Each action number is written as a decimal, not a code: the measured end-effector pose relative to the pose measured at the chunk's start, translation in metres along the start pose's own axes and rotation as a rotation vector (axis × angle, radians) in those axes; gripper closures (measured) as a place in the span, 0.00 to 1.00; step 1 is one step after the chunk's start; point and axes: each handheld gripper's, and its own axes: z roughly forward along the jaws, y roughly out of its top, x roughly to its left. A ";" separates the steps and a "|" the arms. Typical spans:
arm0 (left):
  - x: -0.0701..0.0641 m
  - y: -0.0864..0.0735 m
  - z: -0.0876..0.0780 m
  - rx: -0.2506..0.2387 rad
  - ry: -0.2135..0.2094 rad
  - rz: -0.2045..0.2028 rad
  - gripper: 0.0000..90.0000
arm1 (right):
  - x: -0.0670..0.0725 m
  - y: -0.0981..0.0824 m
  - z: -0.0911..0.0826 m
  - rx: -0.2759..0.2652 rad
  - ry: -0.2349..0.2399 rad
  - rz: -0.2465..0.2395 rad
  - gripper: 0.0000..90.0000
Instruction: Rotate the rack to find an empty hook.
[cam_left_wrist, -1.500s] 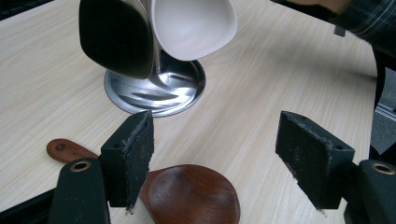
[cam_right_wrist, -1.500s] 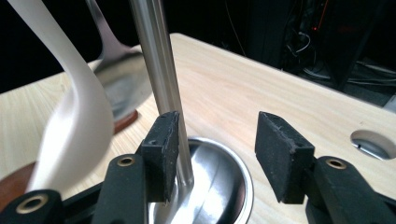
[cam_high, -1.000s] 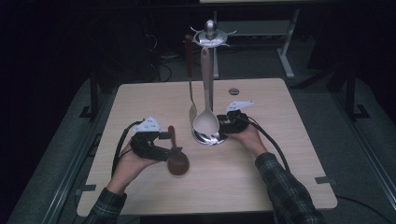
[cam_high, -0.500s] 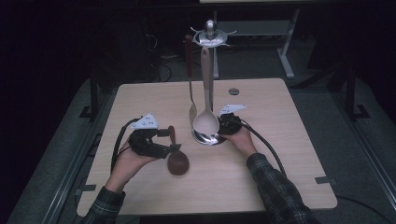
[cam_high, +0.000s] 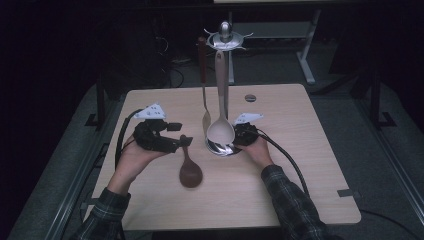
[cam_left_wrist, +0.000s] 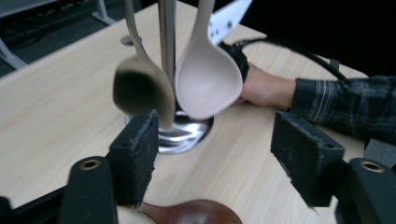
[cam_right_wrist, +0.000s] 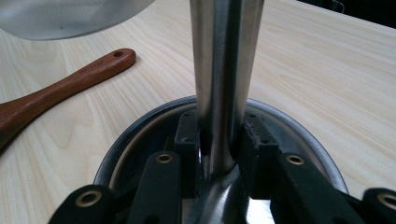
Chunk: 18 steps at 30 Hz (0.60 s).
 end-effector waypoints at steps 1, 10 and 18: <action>0.000 0.004 -0.001 -0.004 0.001 0.002 0.39 | 0.000 0.000 0.000 -0.001 -0.003 -0.006 0.79; 0.004 0.047 -0.021 -0.036 0.000 0.014 0.56 | 0.002 0.000 0.001 0.003 -0.022 -0.025 0.80; 0.014 0.077 -0.032 -0.014 -0.014 0.015 0.89 | 0.002 0.000 0.001 0.005 -0.023 -0.028 0.80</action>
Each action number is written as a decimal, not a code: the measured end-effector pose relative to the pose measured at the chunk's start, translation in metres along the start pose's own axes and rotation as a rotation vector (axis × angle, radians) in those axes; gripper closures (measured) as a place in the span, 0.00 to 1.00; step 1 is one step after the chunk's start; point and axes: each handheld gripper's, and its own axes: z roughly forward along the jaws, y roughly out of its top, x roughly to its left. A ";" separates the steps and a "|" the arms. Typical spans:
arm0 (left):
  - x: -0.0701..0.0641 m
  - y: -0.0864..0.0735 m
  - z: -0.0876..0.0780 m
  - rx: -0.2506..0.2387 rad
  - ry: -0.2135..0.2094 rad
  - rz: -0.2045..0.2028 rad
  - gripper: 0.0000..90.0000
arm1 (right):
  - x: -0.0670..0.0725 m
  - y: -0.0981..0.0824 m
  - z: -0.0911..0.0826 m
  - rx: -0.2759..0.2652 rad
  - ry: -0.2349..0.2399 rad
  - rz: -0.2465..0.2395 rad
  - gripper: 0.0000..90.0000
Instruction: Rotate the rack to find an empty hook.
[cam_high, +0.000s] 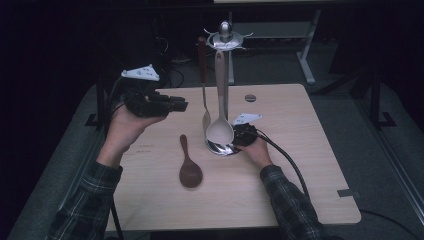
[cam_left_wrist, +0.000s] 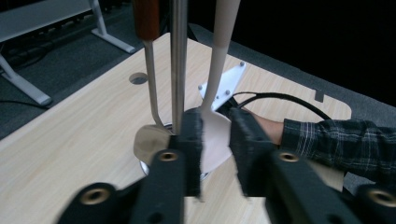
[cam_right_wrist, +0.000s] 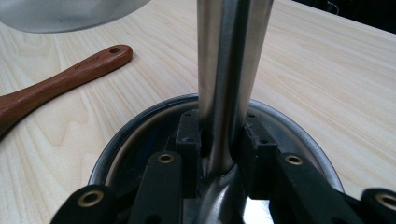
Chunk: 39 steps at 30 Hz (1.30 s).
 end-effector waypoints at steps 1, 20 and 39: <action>0.001 0.004 -0.001 0.001 0.004 0.003 0.94 | 0.000 0.000 0.000 -0.001 0.000 -0.001 0.80; 0.000 0.099 -0.007 -0.055 0.052 0.076 1.00 | 0.000 0.000 0.000 0.000 -0.003 -0.003 0.80; 0.015 0.118 0.013 -0.068 0.134 0.065 1.00 | 0.001 0.000 0.000 0.002 -0.006 0.008 0.80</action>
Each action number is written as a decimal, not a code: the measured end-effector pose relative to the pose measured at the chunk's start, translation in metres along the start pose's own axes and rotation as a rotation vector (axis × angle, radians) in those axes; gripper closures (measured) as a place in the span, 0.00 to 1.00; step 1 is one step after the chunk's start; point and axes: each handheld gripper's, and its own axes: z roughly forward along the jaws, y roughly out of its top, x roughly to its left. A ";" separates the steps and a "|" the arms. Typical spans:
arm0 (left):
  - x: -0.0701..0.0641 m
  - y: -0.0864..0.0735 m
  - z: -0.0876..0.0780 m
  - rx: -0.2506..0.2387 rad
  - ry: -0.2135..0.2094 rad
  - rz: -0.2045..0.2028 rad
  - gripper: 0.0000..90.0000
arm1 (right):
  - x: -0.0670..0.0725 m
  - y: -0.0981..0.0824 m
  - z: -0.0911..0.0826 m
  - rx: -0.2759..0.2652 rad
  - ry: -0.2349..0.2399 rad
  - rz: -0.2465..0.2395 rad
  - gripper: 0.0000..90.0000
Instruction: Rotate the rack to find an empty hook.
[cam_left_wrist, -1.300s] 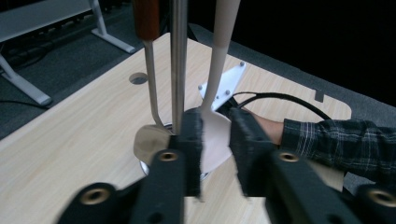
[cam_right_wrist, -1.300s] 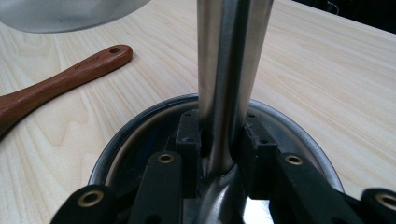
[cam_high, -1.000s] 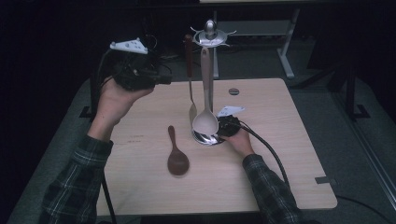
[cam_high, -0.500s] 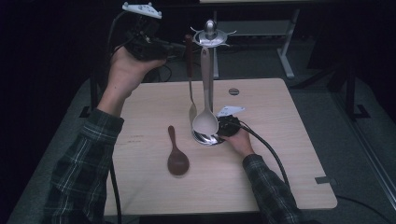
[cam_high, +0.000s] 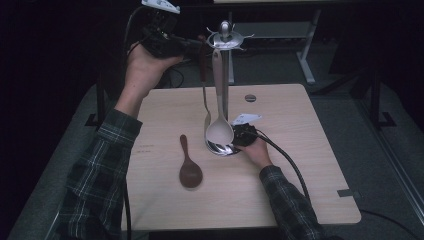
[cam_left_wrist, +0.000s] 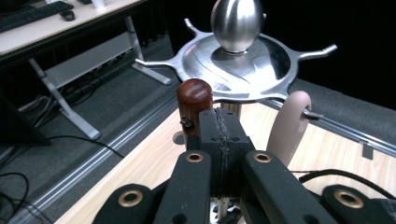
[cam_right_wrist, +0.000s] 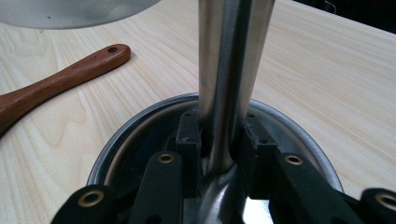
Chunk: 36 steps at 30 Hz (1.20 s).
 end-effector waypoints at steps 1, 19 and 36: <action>0.001 0.000 0.001 -0.002 0.003 0.003 1.00 | 0.000 0.000 0.000 -0.001 -0.001 -0.001 0.80; -0.007 0.011 -0.008 -0.019 -0.045 0.032 1.00 | 0.000 0.000 0.000 -0.001 -0.004 -0.001 0.80; -0.035 0.011 0.005 0.002 -0.099 0.079 1.00 | 0.000 0.000 0.000 0.001 -0.006 0.003 0.80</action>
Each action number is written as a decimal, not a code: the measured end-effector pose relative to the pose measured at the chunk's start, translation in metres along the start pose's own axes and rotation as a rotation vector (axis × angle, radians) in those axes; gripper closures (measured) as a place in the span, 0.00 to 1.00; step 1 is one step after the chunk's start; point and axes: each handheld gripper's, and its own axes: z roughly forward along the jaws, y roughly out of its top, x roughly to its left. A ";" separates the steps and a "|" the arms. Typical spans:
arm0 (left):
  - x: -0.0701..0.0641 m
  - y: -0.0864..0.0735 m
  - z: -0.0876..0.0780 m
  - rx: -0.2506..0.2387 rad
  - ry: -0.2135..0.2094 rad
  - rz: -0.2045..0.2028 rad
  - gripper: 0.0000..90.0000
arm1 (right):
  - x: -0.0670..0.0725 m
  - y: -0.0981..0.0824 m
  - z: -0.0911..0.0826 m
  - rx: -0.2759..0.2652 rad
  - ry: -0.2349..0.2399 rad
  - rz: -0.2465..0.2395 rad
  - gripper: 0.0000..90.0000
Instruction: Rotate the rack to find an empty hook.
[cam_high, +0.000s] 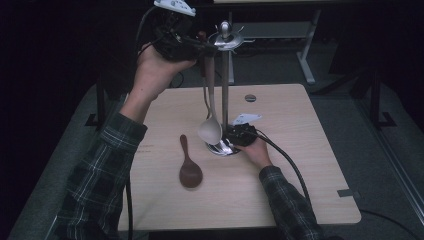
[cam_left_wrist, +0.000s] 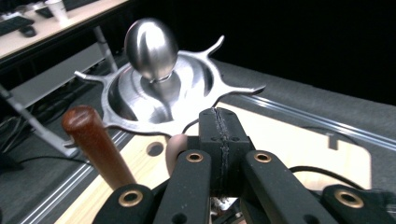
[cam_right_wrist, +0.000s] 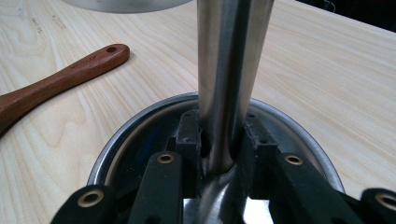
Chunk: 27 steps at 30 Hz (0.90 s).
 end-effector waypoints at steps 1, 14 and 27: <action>0.001 -0.001 0.000 -0.007 -0.005 -0.002 1.00 | 0.000 0.000 0.000 -0.001 -0.001 -0.001 0.80; 0.016 -0.005 -0.003 -0.010 0.043 -0.034 1.00 | 0.000 0.000 0.000 -0.002 -0.001 0.003 0.80; 0.027 -0.008 -0.004 -0.015 0.073 -0.049 1.00 | 0.000 0.000 0.001 0.000 -0.004 0.000 0.80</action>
